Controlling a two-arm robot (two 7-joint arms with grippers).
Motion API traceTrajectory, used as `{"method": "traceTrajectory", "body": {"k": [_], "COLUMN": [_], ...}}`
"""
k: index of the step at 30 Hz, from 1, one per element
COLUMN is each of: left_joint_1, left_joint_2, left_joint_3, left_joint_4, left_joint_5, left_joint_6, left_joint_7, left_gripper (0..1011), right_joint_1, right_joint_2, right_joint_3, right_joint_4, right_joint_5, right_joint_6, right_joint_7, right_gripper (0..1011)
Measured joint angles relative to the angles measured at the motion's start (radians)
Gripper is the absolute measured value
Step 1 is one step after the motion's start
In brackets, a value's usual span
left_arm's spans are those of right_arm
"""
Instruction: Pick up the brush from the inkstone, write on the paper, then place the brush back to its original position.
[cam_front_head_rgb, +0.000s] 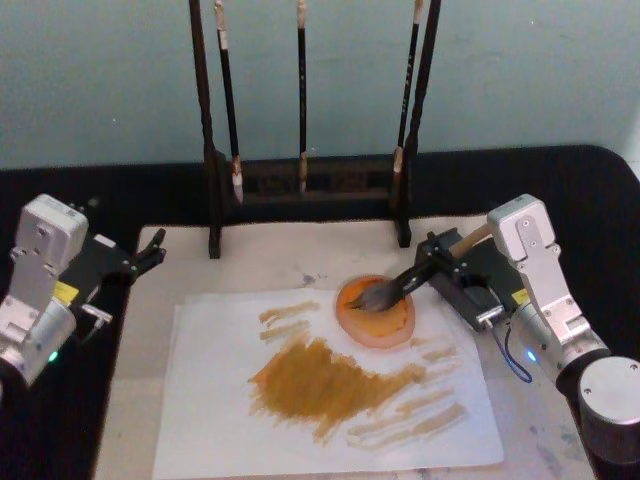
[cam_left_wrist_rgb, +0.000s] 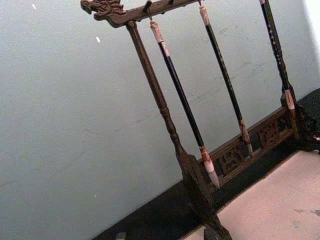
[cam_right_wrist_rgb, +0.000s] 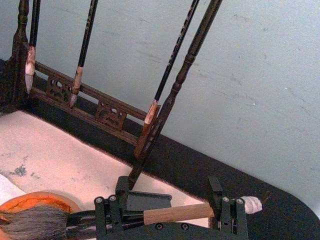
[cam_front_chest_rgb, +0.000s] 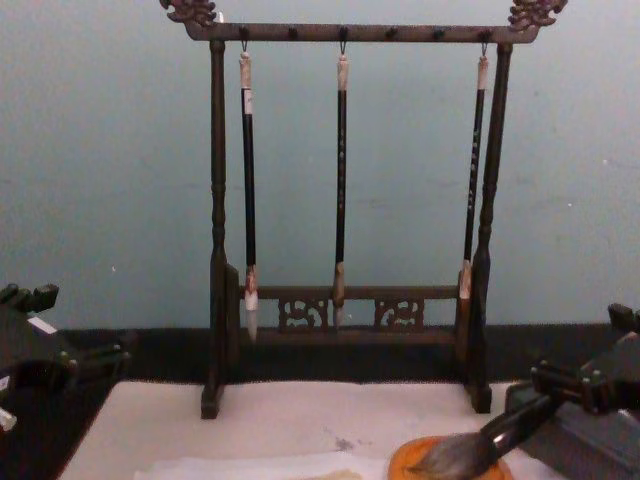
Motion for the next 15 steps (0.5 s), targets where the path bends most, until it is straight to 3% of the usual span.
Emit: {"method": "traceTrajectory", "body": {"k": [15], "left_joint_1": [0.000], "left_joint_2": [0.000], "left_joint_3": [0.000], "left_joint_4": [0.000], "left_joint_5": [0.000], "left_joint_6": [0.000], "left_joint_7": [0.000], "left_gripper": [1010], "right_joint_1": [0.000], "right_joint_2": [0.000], "right_joint_3": [0.000], "right_joint_4": [0.000], "right_joint_5": [0.000], "right_joint_6": [0.000], "right_joint_7": [0.000], "right_gripper": [1000]}}
